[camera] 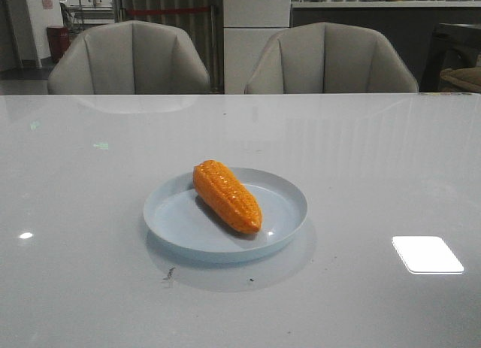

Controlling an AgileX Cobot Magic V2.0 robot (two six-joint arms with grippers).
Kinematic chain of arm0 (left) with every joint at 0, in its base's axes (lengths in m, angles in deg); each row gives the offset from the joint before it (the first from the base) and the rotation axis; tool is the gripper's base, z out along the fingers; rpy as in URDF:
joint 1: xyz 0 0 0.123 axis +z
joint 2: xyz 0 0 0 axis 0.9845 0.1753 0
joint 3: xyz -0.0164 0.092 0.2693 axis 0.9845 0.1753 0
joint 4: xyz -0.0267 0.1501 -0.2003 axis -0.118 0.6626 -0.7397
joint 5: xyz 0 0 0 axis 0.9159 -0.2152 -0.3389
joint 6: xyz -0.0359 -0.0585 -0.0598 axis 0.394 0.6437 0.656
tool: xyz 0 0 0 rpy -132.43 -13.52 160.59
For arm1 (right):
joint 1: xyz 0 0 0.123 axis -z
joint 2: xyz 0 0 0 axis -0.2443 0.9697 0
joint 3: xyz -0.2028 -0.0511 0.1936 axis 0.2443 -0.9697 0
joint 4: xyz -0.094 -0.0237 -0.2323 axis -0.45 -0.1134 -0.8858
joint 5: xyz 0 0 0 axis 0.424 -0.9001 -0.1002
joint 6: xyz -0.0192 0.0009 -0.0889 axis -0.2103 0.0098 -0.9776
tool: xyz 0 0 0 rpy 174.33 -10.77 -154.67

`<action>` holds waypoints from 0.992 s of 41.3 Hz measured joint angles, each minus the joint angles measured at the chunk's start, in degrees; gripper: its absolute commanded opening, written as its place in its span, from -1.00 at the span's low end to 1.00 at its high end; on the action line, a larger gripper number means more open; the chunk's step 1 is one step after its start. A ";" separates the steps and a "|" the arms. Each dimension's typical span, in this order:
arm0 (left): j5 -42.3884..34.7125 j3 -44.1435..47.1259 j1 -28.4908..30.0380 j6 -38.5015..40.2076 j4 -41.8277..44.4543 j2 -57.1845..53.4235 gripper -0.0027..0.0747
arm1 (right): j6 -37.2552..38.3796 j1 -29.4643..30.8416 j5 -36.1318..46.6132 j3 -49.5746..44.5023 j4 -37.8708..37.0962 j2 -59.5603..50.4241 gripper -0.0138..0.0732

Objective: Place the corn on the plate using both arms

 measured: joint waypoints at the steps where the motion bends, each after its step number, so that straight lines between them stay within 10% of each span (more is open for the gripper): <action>1: 0.00 0.00 0.00 0.00 0.00 0.00 0.57 | 0.00 0.00 2.35 -2.17 0.00 -1.57 -0.55; 12: 0.00 0.00 0.00 0.00 0.00 0.00 0.57 | 0.00 0.00 23.37 -19.88 3.66 -20.61 -0.55; 41: -0.02 0.00 0.00 0.00 0.00 0.34 0.57 | -0.18 0.00 23.66 -36.91 4.91 -27.98 -0.55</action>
